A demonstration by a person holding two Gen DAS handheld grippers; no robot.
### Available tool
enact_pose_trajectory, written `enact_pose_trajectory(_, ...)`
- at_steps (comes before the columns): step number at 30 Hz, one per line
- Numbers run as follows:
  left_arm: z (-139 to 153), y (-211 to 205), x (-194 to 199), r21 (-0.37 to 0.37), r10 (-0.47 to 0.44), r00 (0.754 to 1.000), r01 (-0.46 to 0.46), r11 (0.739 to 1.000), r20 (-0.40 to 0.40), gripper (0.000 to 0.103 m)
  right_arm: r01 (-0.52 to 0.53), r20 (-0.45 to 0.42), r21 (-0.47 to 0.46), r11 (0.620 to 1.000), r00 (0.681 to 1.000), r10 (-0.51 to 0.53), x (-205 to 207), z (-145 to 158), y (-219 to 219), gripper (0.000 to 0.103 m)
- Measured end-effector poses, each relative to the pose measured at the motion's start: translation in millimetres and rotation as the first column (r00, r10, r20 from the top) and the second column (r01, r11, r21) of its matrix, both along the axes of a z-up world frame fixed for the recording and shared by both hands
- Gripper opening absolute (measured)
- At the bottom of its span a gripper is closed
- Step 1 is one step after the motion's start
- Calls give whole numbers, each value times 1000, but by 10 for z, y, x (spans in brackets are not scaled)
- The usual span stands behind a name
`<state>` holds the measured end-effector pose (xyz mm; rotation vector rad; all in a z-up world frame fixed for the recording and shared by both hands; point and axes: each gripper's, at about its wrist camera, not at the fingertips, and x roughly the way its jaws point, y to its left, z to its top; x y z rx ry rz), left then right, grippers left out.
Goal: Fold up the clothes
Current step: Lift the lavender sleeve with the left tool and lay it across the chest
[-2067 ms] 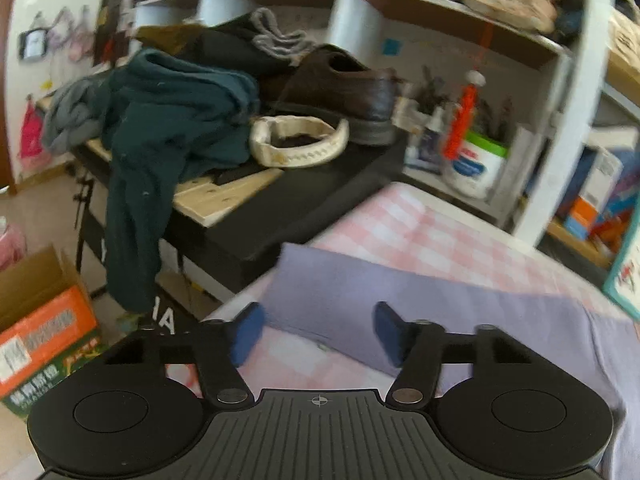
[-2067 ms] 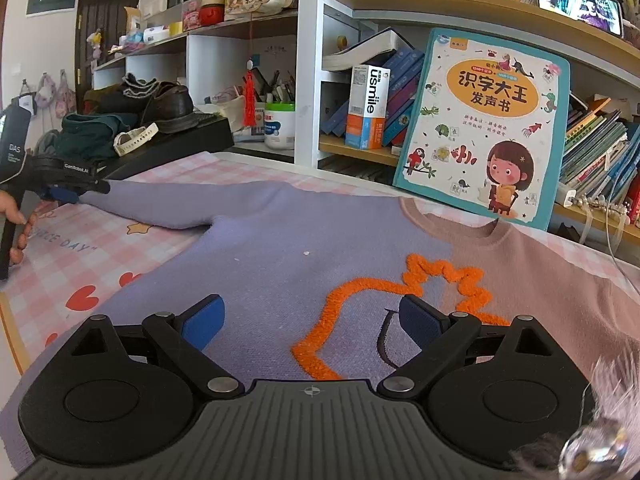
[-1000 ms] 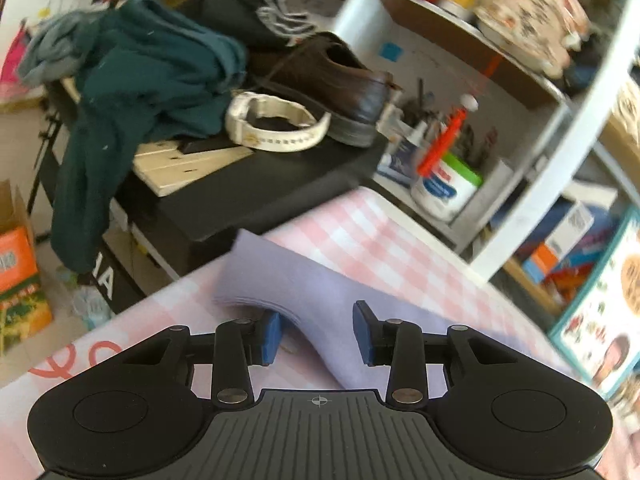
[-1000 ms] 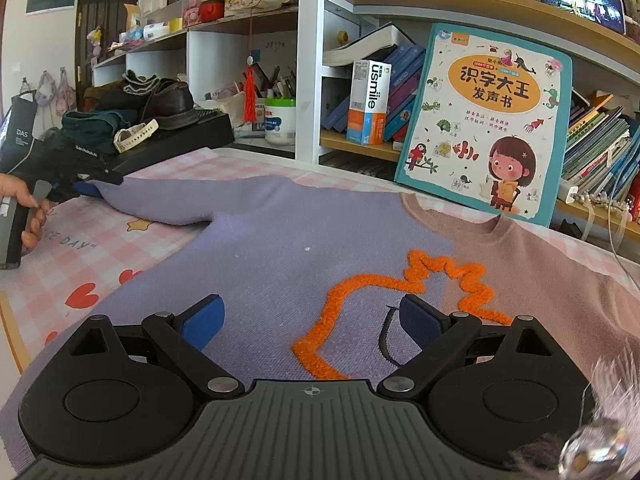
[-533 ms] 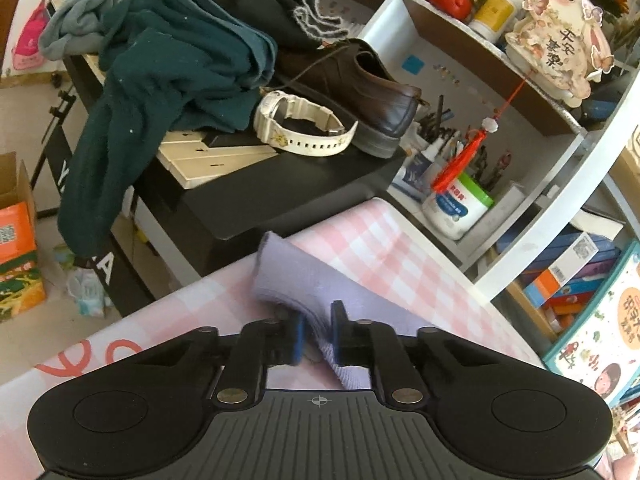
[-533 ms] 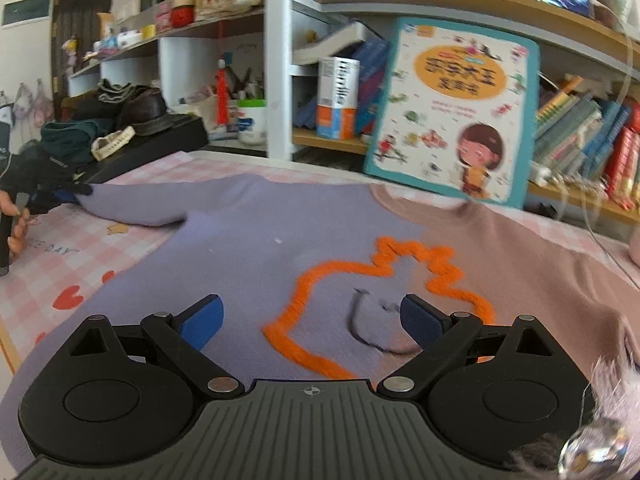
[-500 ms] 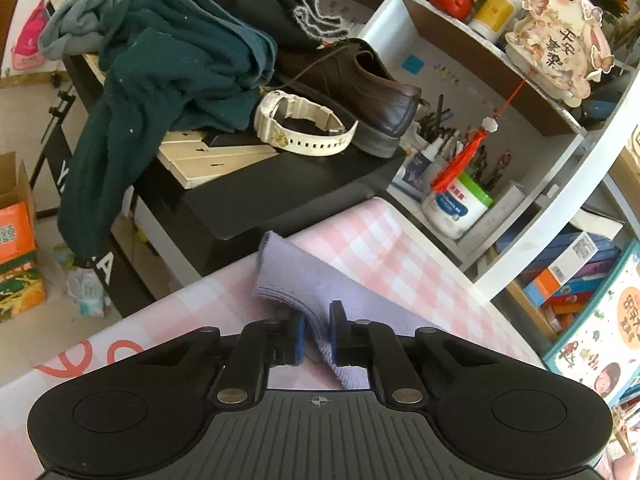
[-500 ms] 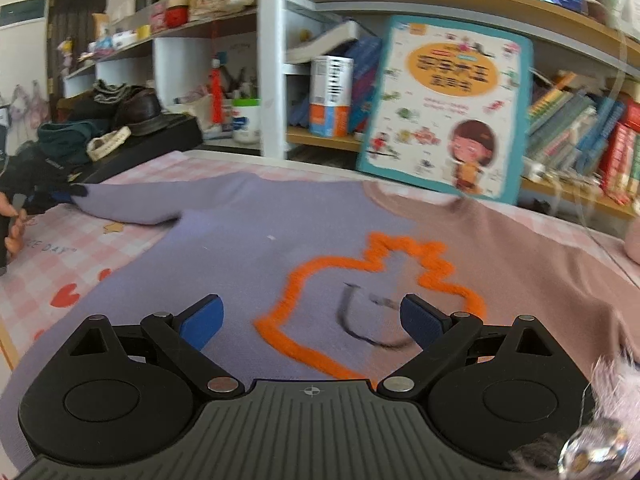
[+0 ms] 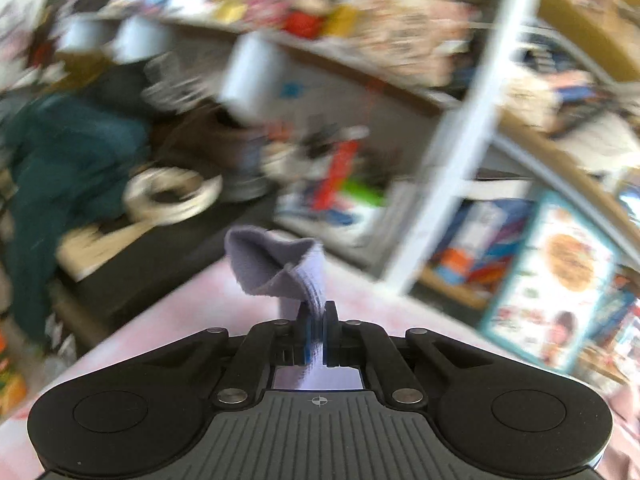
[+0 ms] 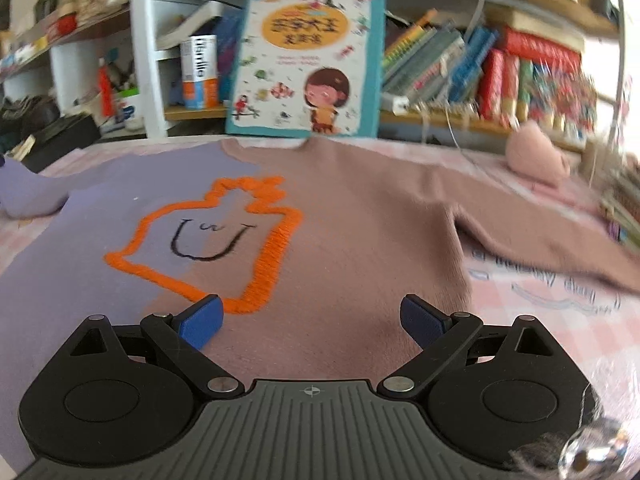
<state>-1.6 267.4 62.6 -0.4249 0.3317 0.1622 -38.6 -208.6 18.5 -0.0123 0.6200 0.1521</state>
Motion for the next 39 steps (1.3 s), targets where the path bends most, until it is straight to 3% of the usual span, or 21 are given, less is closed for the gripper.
enact_pose_trajectory(5,392,-552,137,55,-181,978,176,983,104,3,-23,-17,-45,999,1000,22,11,-20,101,95)
enact_pose_trajectory(9,590,-972,352,60,-321,936,315,947,148,3,-35,-7,-55,998,999,34,3,-13,121,95)
enact_pose_trajectory(15,695,-1523,686,25,-458,873,460,887,168,3,-26,0,-21,999,1000,26,3,5,66,95)
enact_pose_trajectory(22,594,-2247,965,23,-567,814,569,822,125,3,-42,15,-33,999,999,42,-25,24,101,95)
enact_pose_trajectory(26,426,-2578,1082,-20,-620,780,623,782,88,3,-53,17,-39,998,998,53,-35,21,118,95)
enact_pose_trajectory(32,129,-2946,1218,-42,-667,745,666,745,-13,4,-51,13,-12,999,999,51,-33,21,83,95)
enact_pose_trajectory(34,72,-3008,1205,-58,-677,735,675,736,-30,10,-48,12,-3,999,999,49,-33,23,68,95)
enact_pose_trajectory(36,48,-3048,1184,-76,-695,718,692,718,-39,24,-46,11,4,999,999,46,-27,25,55,95)
enact_pose_trajectory(38,93,-3037,1096,-68,-709,705,707,704,-13,65,-43,9,7,999,999,43,-23,25,50,95)
enact_pose_trajectory(39,116,-3031,1052,-63,-715,699,714,698,0,72,-43,7,7,999,999,43,-20,24,50,95)
